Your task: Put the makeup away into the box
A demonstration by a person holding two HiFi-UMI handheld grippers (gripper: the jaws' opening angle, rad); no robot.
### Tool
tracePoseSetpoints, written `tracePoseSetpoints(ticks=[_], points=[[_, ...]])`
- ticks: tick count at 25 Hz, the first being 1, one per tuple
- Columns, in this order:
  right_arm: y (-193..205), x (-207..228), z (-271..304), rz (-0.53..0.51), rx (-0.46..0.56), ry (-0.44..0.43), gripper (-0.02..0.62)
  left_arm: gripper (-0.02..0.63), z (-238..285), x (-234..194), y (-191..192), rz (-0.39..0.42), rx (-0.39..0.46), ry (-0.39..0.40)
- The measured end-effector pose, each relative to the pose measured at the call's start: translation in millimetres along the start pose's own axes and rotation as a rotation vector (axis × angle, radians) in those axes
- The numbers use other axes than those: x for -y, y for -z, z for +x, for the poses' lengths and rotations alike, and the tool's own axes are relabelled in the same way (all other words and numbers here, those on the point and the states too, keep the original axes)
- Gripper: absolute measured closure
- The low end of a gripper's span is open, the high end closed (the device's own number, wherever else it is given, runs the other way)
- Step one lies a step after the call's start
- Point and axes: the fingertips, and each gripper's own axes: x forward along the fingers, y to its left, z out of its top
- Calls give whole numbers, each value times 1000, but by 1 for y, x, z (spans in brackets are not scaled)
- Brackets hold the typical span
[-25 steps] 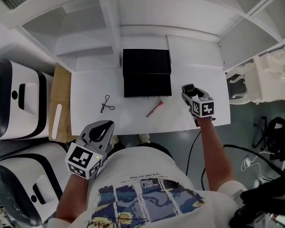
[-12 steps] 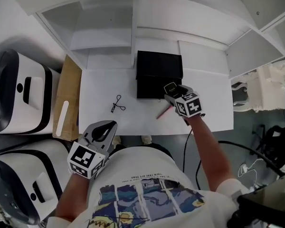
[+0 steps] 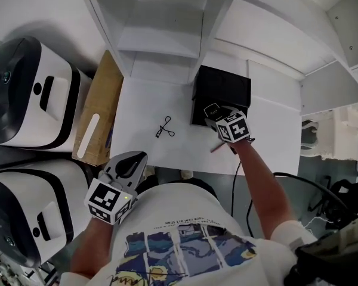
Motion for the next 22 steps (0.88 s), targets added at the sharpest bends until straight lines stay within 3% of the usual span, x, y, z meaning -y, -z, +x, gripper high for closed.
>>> tracePoseSetpoints(ticks=[22], points=[[4, -8, 62, -113, -174, -67, 259, 592, -28, -16, 36, -102, -19, -92]])
